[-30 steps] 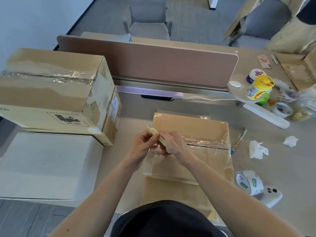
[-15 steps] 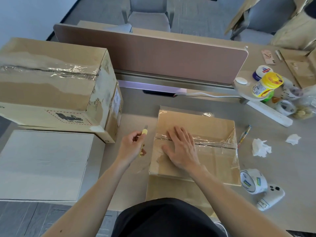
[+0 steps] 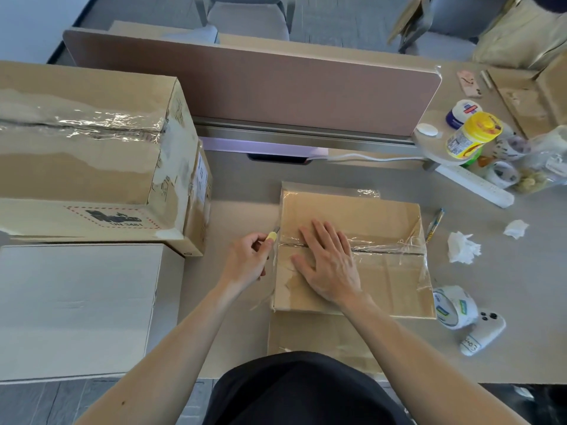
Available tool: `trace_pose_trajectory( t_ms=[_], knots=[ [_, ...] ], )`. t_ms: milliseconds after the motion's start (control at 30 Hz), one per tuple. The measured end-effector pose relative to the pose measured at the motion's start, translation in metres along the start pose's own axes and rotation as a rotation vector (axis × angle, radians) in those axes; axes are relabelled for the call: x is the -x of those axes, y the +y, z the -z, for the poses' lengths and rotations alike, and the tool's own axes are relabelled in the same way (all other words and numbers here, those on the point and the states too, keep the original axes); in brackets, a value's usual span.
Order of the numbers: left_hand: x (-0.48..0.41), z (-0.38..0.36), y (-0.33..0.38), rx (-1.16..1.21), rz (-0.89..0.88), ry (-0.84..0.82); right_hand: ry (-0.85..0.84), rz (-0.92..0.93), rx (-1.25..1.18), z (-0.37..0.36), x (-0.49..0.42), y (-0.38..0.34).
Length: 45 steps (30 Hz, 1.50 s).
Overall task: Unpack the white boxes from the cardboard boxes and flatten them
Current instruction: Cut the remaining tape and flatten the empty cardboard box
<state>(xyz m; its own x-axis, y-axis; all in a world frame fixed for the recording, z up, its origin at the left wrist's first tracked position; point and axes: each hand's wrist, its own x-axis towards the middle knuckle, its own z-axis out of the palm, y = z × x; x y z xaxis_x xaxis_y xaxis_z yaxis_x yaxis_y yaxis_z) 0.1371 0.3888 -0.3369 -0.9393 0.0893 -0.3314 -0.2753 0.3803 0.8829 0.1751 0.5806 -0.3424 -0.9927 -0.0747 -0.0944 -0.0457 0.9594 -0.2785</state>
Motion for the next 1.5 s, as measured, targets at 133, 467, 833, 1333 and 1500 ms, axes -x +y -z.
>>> trace_pose_trajectory(
  t_ms=[133, 467, 833, 1333, 1500],
  knots=[
    [-0.004, 0.0, -0.004, -0.036, -0.043, -0.014, 0.012, -0.009, 0.002, -0.001, 0.001, -0.001],
    [-0.014, 0.013, -0.004, -0.31, -0.32, -0.051, 0.046, -0.026, 0.033, -0.005, 0.0, -0.003],
    [-0.017, 0.019, -0.003, -0.381, -0.371, -0.137, 0.048, -0.038, 0.051, -0.008, -0.001, -0.003],
    [0.005, 0.029, -0.007, -0.253, -0.248, -0.261, 0.077, -0.04, 0.064, -0.009, -0.001, -0.004],
    [0.013, 0.028, -0.006, -0.169, -0.158, -0.268, 0.068, -0.051, 0.081, -0.01, -0.002, -0.005]
  ],
)
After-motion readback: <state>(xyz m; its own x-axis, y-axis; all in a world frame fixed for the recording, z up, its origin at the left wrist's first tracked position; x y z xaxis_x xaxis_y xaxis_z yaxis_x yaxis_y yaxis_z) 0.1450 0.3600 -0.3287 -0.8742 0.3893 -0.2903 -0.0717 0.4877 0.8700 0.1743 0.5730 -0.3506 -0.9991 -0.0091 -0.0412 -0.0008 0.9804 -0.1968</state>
